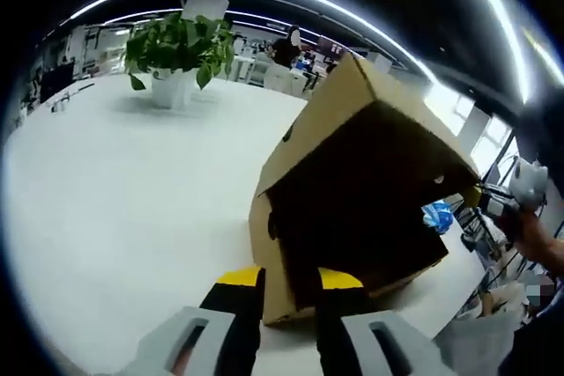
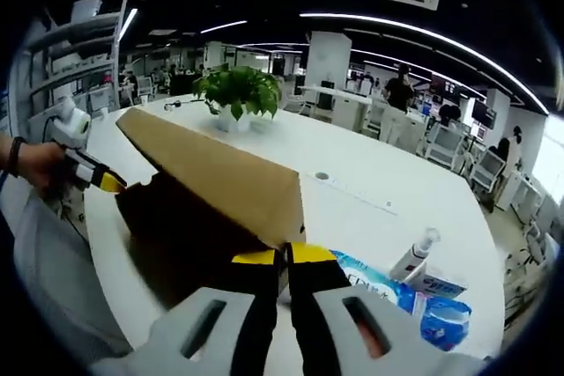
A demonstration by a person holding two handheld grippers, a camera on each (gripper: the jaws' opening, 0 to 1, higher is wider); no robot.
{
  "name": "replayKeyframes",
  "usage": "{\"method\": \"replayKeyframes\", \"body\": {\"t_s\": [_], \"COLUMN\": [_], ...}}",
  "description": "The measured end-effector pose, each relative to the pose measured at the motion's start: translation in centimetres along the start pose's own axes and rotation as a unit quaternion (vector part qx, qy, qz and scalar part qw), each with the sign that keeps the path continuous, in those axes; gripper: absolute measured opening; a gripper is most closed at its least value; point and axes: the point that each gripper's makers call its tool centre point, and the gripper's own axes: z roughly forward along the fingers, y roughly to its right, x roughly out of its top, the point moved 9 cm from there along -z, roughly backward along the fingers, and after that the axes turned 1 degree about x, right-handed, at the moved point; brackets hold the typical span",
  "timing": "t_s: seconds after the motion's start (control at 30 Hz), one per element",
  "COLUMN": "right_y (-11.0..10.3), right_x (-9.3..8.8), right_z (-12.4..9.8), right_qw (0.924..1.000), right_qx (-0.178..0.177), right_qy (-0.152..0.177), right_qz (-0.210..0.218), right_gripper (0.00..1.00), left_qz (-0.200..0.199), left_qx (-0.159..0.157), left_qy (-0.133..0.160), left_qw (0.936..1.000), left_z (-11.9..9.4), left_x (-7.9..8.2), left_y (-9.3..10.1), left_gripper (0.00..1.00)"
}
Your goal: Operate the shoe box by opening the lid, removing the specified soft item, and placing it in the target area until the item is outside and the box remains undamaged.
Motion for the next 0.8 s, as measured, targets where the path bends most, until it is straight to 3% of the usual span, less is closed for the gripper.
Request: {"method": "replayKeyframes", "body": {"t_s": [0.53, 0.8], "right_y": [-1.3, -1.9], "right_x": [-2.9, -5.1], "right_z": [-1.2, -1.6], "right_qw": [0.9993, 0.9966], "right_qx": [0.001, 0.008], "right_qy": [-0.021, -0.036], "right_qz": [0.031, 0.074], "right_gripper": [0.00, 0.00], "left_qz": [0.024, 0.028], "left_qx": [-0.033, -0.036], "left_qy": [0.013, 0.005], "left_qw": [0.9991, 0.9989], "left_z": [0.0, 0.0], "left_x": [0.8, 0.4], "left_y": [1.5, 1.6], "left_gripper": [0.23, 0.23]}}
